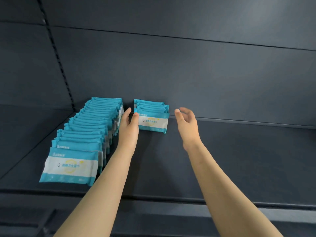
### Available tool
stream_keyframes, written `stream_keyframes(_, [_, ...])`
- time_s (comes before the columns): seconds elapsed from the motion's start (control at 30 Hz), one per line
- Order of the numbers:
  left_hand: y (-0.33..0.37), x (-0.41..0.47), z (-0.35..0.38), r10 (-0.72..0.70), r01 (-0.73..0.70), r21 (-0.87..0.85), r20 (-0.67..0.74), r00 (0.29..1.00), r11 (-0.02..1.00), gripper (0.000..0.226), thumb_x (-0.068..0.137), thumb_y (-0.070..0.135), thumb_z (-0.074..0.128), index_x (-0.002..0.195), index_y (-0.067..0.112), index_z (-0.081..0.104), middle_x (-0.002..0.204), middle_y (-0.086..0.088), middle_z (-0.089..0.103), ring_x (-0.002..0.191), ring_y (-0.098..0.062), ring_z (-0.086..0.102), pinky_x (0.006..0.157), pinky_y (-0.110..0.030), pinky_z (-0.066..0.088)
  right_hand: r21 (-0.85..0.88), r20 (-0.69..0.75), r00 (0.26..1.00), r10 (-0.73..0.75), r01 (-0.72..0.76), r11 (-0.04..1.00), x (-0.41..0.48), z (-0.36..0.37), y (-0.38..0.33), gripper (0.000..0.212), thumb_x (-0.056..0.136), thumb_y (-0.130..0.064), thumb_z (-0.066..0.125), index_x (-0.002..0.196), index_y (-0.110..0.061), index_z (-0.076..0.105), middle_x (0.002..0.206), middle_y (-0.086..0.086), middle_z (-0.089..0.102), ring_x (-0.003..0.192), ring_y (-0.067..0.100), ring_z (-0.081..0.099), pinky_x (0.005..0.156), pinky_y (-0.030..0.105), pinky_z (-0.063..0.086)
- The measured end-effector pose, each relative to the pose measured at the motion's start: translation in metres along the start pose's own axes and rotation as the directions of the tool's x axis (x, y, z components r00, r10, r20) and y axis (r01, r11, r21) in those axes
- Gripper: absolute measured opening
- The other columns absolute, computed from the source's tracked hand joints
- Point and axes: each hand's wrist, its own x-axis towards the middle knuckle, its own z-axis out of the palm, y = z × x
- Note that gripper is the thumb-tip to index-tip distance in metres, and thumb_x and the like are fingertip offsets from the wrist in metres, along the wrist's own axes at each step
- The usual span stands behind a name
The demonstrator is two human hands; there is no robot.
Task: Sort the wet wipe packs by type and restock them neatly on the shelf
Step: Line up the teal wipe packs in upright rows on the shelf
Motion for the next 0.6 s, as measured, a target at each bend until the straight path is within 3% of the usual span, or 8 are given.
stream_keyframes(0.1, [0.019,-0.018,-0.007,0.029,-0.027,-0.026,0.072,0.997,0.999,0.047,0.102,0.032,0.047,0.149,0.027,0.039,0.150,0.012,0.040,0.120,0.003,0.038,0.100,-0.020,0.028,0.045,-0.012,1.000,-0.012,0.012,0.999,-0.033,-0.020,-0.028,0.037,0.098,-0.041,0.057,0.133,-0.030,0.055,0.120,-0.022,0.056,0.109,-0.001,0.051,0.103,0.032,0.041])
stream_keyframes(0.17, [0.033,-0.035,-0.013,0.046,-0.038,-0.055,0.156,0.987,0.998,0.048,0.101,0.032,0.049,0.148,0.028,0.039,0.151,0.012,0.040,0.126,0.001,0.040,0.101,-0.021,0.028,0.072,-0.045,0.999,-0.012,0.015,0.997,-0.060,-0.034,-0.041,0.037,0.098,-0.045,0.055,0.132,-0.033,0.054,0.119,-0.026,0.054,0.113,0.000,0.050,0.108,0.036,0.040])
stream_keyframes(0.27, [0.050,-0.066,-0.026,0.048,-0.023,-0.085,0.310,0.949,0.996,0.051,0.101,0.031,0.049,0.150,0.027,0.036,0.153,0.012,0.037,0.130,0.001,0.038,0.106,-0.021,0.025,0.085,-0.106,0.994,-0.013,0.022,0.996,-0.107,-0.055,-0.048,0.033,0.096,-0.050,0.054,0.128,-0.041,0.053,0.137,-0.019,0.050,0.127,0.009,0.047,0.107,0.040,0.042])
stream_keyframes(0.37, [0.056,-0.102,-0.043,0.032,0.002,-0.076,0.439,0.898,0.997,0.052,0.101,0.034,0.048,0.151,0.028,0.034,0.154,0.014,0.034,0.138,-0.004,0.033,0.119,-0.036,0.024,0.113,-0.190,0.982,0.002,0.020,0.993,-0.162,-0.073,-0.045,0.024,0.096,-0.051,0.053,0.120,-0.045,0.052,0.140,-0.016,0.050,0.132,0.011,0.045,0.102,0.038,0.042])
stream_keyframes(0.5, [0.050,-0.150,-0.063,-0.020,0.067,-0.059,0.583,0.812,0.996,0.050,0.102,0.039,0.046,0.150,0.032,0.034,0.153,0.013,0.035,0.142,-0.011,0.033,0.117,-0.044,0.029,0.121,-0.309,0.950,0.040,-0.003,0.993,-0.232,-0.098,-0.023,0.027,0.097,-0.052,0.051,0.123,-0.044,0.050,0.142,-0.014,0.050,0.133,0.014,0.044,0.097,0.037,0.042])
stream_keyframes(0.6, [0.036,-0.187,-0.065,-0.110,0.150,-0.003,0.662,0.742,0.989,0.047,0.099,0.046,0.049,0.144,0.040,0.040,0.150,0.016,0.039,0.139,-0.011,0.037,0.115,-0.044,0.034,0.136,-0.378,0.922,0.086,-0.036,0.990,-0.280,-0.126,0.006,0.037,0.098,-0.054,0.048,0.133,-0.041,0.046,0.145,-0.012,0.046,0.132,0.015,0.044,0.102,0.039,0.040])
